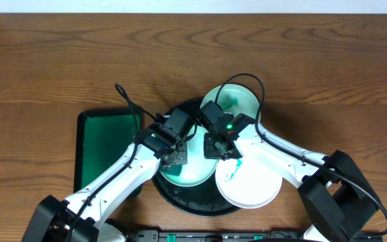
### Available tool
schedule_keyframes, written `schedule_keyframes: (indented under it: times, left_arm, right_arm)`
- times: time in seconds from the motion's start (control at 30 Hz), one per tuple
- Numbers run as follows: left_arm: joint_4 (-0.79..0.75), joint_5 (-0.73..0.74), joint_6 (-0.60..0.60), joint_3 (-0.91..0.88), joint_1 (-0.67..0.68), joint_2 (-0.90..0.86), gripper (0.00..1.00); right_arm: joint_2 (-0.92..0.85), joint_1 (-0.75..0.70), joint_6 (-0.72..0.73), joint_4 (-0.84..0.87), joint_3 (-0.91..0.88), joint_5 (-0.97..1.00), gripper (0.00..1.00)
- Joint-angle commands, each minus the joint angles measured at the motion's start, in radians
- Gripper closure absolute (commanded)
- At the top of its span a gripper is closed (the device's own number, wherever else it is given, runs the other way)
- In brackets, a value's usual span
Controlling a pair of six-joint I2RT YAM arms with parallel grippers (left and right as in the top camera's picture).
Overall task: Clean dirty plates on tray and stack at the side
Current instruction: 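Scrub the tilted pale green plate with the sponge in the left gripper, then withdraw the sponge with the left gripper to the green tray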
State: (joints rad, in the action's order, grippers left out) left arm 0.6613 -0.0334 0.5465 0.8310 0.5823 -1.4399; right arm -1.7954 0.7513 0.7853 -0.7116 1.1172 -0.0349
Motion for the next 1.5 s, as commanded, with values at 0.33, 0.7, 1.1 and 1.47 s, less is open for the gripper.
schedule_keyframes:
  times: [0.33,0.7,1.1,1.47]
  left_arm:
    - [-0.055,0.149,-0.055,0.029,-0.008,0.021,0.93]
    - [-0.009,-0.094,-0.063,0.067,-0.095,0.061,0.93]
    - [0.154,-0.21,0.017,0.167,-0.144,0.197,0.93]
    - [0.341,-0.146,0.056,0.166,-0.386,0.195,0.93]
  right_arm:
    - [0.01,-0.004,-0.002,0.008,-0.007,0.018,0.99]
    - [0.01,-0.004,-0.024,0.004,-0.007,0.018,0.98]
    - [0.03,-0.003,-0.18,0.002,0.019,0.066,0.99]
    - [0.252,0.048,-0.526,0.01,0.052,0.304,0.99]
